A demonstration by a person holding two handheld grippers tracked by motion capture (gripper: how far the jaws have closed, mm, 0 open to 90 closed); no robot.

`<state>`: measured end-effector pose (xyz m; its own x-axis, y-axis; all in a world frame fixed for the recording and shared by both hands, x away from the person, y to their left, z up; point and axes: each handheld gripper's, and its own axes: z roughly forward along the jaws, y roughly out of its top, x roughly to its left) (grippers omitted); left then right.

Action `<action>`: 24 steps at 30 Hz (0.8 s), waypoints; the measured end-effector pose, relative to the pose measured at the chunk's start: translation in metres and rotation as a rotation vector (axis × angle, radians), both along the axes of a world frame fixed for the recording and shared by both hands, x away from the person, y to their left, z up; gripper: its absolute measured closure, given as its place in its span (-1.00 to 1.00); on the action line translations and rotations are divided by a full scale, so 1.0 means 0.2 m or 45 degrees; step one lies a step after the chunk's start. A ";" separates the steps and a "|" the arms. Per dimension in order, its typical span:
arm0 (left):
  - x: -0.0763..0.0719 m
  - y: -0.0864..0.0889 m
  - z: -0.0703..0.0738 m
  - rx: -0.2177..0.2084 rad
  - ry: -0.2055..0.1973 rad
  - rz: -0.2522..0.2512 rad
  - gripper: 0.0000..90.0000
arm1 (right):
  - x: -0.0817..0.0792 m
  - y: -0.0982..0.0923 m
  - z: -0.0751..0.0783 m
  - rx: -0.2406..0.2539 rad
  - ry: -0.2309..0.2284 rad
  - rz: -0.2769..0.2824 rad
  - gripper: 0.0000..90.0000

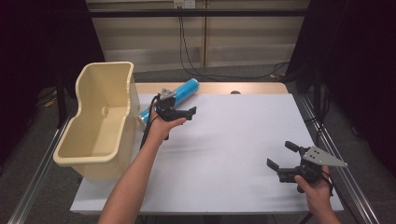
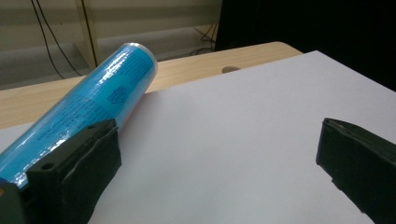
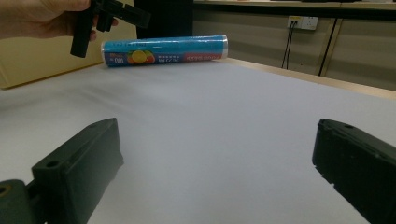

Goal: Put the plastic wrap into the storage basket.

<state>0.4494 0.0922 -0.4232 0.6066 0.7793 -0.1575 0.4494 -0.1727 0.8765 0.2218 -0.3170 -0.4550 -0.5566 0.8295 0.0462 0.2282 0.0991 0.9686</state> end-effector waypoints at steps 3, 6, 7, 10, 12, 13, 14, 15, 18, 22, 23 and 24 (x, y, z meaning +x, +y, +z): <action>0.04 0.00 0.00 0.037 0.013 0.000 -1.00 | 0.00 0.00 0.00 0.001 -0.001 0.002 -0.98; 0.12 0.01 0.01 0.088 0.045 0.022 -1.00 | 0.00 0.00 0.00 0.002 0.000 0.004 -0.98; 0.12 0.01 0.01 0.088 0.045 0.022 -1.00 | 0.00 0.00 0.00 0.002 0.000 0.004 -0.98; 0.16 0.02 0.01 0.130 0.058 0.022 -1.00 | 0.00 0.00 0.00 0.003 0.000 0.006 -0.98; 0.20 0.03 0.01 0.160 0.067 0.030 -0.98 | 0.00 0.00 0.00 -0.001 0.001 0.009 -0.98; 0.21 0.03 0.01 0.172 0.065 0.034 -0.97 | 0.00 0.00 0.00 -0.002 0.001 0.010 -0.98; 0.22 0.03 0.01 0.188 0.064 0.035 -0.96 | 0.00 0.00 0.00 0.000 0.002 0.010 -0.98; 0.23 0.03 0.01 0.195 0.069 0.040 -0.96 | 0.00 0.00 0.00 0.002 0.003 0.011 -0.98; 0.26 0.04 0.01 0.233 0.077 0.041 -0.94 | 0.00 0.00 0.00 0.002 0.005 0.013 -0.98; 0.31 0.04 0.01 0.291 0.101 0.037 -0.92 | 0.00 0.01 0.00 0.004 0.008 0.018 -0.98; 0.32 0.03 0.01 0.306 0.106 0.025 -0.91 | 0.00 0.01 0.00 0.005 0.009 0.018 -0.98; 0.33 0.03 0.00 0.317 0.114 0.028 -0.91 | 0.00 0.01 0.00 0.005 0.009 0.018 -0.98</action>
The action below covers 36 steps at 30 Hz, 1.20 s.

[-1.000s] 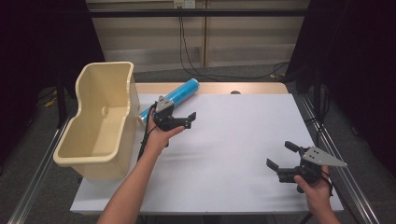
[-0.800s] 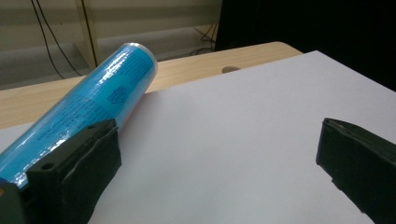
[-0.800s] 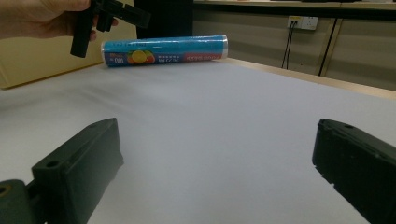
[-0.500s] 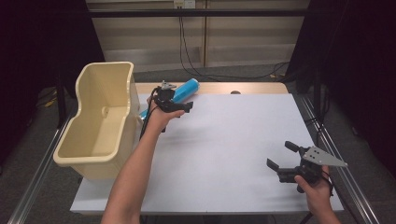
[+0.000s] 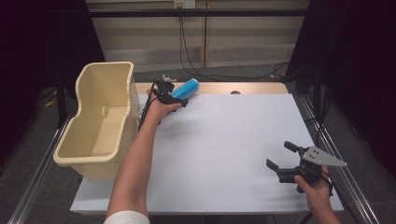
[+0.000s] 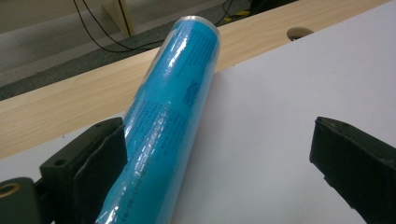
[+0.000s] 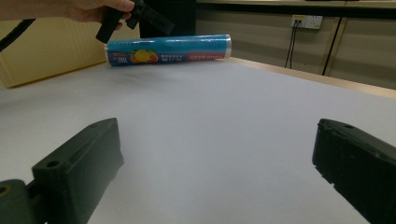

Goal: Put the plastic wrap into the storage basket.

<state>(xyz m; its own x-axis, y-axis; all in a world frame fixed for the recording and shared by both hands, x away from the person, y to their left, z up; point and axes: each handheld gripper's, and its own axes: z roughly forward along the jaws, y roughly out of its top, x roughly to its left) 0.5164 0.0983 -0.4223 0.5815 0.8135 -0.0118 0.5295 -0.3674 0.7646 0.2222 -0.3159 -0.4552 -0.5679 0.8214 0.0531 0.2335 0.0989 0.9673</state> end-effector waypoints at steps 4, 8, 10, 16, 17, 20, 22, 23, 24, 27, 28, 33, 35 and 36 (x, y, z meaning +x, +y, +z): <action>0.05 -0.01 -0.01 0.068 0.049 -0.003 -0.88 | 0.00 0.00 0.00 0.000 0.003 0.004 -0.98; 0.08 -0.03 -0.04 0.107 0.061 0.007 -0.86 | 0.00 0.00 0.00 0.003 0.001 0.007 -0.98; 0.11 -0.02 -0.07 0.156 0.062 0.024 -0.85 | 0.00 0.00 0.00 0.006 0.000 0.012 -0.98; 0.13 0.00 -0.11 0.227 0.067 0.040 -0.81 | 0.00 0.00 0.00 0.007 0.000 0.020 -0.98; 0.13 0.00 -0.12 0.236 0.071 0.049 -0.78 | 0.00 0.00 0.00 0.009 0.001 0.024 -0.98; 0.13 0.01 -0.14 0.274 0.089 0.046 -0.78 | 0.00 0.00 0.00 0.009 0.001 0.027 -0.98; 0.12 0.01 -0.14 0.294 0.099 0.031 -0.73 | 0.00 0.00 0.00 0.009 0.000 0.028 -0.98; 0.11 0.00 -0.14 0.320 0.121 0.005 -0.69 | 0.00 0.00 0.00 0.007 0.000 0.028 -0.98; 0.11 0.00 -0.14 0.320 0.121 0.005 -0.66 | 0.00 0.00 0.00 0.007 0.000 0.028 -0.98; 0.08 -0.02 -0.14 0.293 0.163 -0.035 -0.63 | 0.00 0.00 0.00 0.011 -0.001 0.027 -0.98; 0.06 -0.05 -0.14 0.284 0.177 -0.079 -0.54 | 0.00 0.01 0.00 0.009 -0.004 0.030 -0.98; 0.03 -0.14 -0.12 0.262 0.220 -0.154 -0.40 | 0.00 0.02 0.01 0.004 -0.008 0.037 -0.98; 0.02 -0.16 -0.12 0.264 0.240 -0.170 -0.40 | 0.00 0.02 0.01 0.005 -0.009 0.040 -0.98; 0.02 -0.18 -0.12 0.277 0.240 -0.180 -0.40 | 0.00 0.02 0.01 0.003 -0.009 0.043 -0.98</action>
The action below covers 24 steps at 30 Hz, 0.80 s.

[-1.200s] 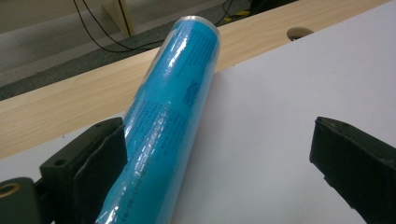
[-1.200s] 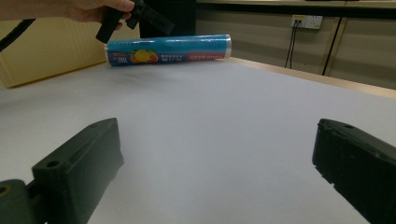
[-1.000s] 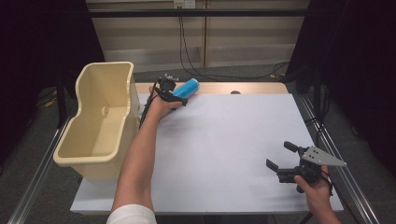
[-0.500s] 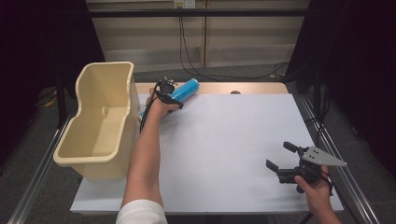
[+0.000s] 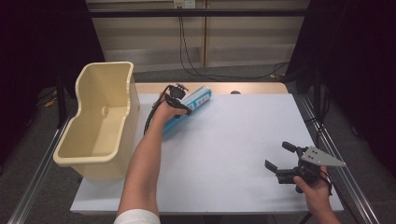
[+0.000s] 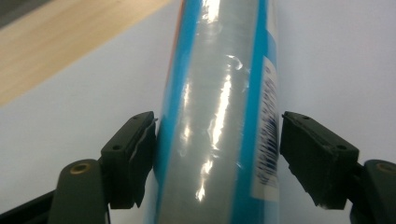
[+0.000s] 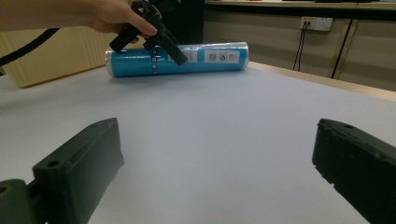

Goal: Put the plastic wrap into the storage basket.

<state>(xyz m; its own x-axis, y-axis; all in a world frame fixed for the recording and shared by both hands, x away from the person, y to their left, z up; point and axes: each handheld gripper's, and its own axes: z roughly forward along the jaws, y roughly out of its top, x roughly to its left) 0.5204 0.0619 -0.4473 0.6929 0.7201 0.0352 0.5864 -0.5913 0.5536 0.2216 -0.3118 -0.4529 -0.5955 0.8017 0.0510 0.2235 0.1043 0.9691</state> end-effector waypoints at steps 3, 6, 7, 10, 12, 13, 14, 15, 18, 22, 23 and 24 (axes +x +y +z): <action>-0.01 -0.03 -0.01 0.100 -0.023 -0.031 -0.38 | 0.00 0.00 0.00 -0.006 0.003 0.004 -0.98; 0.00 -0.03 -0.01 0.094 -0.021 -0.028 -0.32 | 0.00 0.00 0.00 -0.002 0.003 0.003 -0.98; -0.01 -0.03 -0.01 0.118 -0.025 -0.045 -0.31 | 0.00 -0.01 0.00 -0.001 0.005 0.005 -0.98; -0.04 -0.05 0.01 0.166 -0.015 -0.072 -0.29 | 0.00 -0.01 0.00 -0.003 0.008 0.005 -0.98; -0.08 -0.04 0.03 0.171 0.053 -0.064 -0.29 | 0.00 -0.01 -0.01 -0.005 0.008 0.005 -0.98; -0.10 -0.03 0.04 0.183 0.066 -0.071 -0.29 | 0.00 0.00 -0.01 -0.004 0.010 0.006 -0.98; -0.10 -0.03 0.04 0.183 0.066 -0.071 -0.29 | 0.00 0.00 -0.01 -0.004 0.010 0.006 -0.98; -0.13 -0.03 0.04 0.181 0.066 -0.077 -0.29 | 0.00 0.00 -0.01 -0.006 0.009 0.011 -0.98; -0.26 0.00 0.04 0.168 0.071 -0.088 -0.29 | -0.01 0.00 -0.01 -0.005 0.011 0.016 -0.98; -0.38 0.05 0.05 0.123 0.114 -0.069 -0.29 | -0.01 0.01 0.00 -0.006 0.008 0.021 -0.98; -0.41 0.06 0.05 0.110 0.134 -0.066 -0.29 | -0.01 0.01 0.00 -0.006 0.006 0.024 -0.98; -0.45 0.08 0.05 0.100 0.141 -0.066 -0.29 | -0.01 0.02 0.00 -0.005 0.005 0.025 -0.98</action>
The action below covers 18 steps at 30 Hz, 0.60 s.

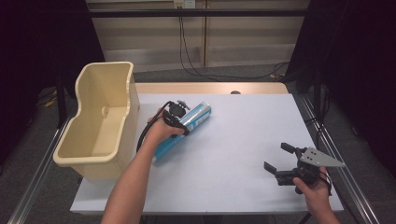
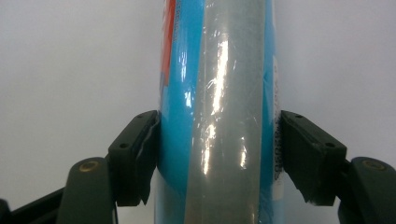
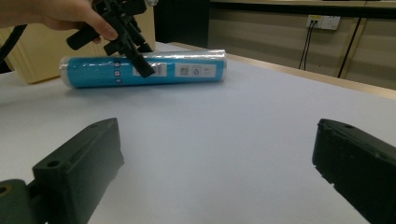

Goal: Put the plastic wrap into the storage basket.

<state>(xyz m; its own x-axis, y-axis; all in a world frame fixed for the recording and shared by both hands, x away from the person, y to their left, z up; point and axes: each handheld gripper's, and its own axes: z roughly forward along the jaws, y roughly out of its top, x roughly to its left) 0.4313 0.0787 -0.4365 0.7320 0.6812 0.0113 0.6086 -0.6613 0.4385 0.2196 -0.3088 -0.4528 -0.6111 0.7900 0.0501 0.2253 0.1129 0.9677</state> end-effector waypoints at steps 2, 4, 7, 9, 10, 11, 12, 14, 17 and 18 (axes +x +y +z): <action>-0.06 0.03 0.00 -0.018 0.002 0.008 -0.29 | 0.00 0.01 0.00 -0.005 0.001 0.004 -0.98; -0.11 0.05 0.01 -0.025 0.009 -0.007 -0.29 | 0.00 0.01 0.00 -0.004 0.007 0.005 -0.98; -0.18 0.08 0.01 -0.041 0.035 -0.023 -0.29 | 0.01 0.01 0.00 -0.007 0.007 0.004 -0.98; -0.20 0.09 0.02 -0.051 0.053 -0.027 -0.29 | 0.01 0.01 0.00 -0.006 0.006 0.001 -0.98; -0.21 0.09 0.02 -0.054 0.051 -0.031 -0.29 | 0.01 0.01 0.00 -0.006 0.007 0.001 -0.98; -0.21 0.09 0.02 -0.058 0.048 -0.035 -0.29 | 0.01 0.01 0.00 -0.007 0.008 0.001 -0.98; -0.20 0.10 0.02 -0.047 0.067 -0.047 -0.29 | 0.01 0.01 0.00 -0.009 0.011 0.001 -0.98; -0.19 0.09 0.02 -0.048 0.072 -0.046 -0.29 | 0.01 0.01 -0.01 -0.011 0.011 0.003 -0.98; -0.17 0.08 0.03 -0.023 0.106 -0.063 -0.30 | 0.01 0.02 -0.01 -0.016 0.015 0.012 -0.98; -0.16 0.08 0.03 -0.020 0.109 -0.065 -0.30 | 0.01 0.02 -0.01 -0.017 0.016 0.016 -0.98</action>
<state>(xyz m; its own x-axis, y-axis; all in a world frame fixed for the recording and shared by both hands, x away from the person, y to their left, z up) 0.3986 0.0939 -0.4308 0.7636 0.6425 -0.0632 0.6099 -0.6858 0.3971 0.2223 -0.3052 -0.4544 -0.6204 0.7828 0.0474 0.2363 0.1290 0.9631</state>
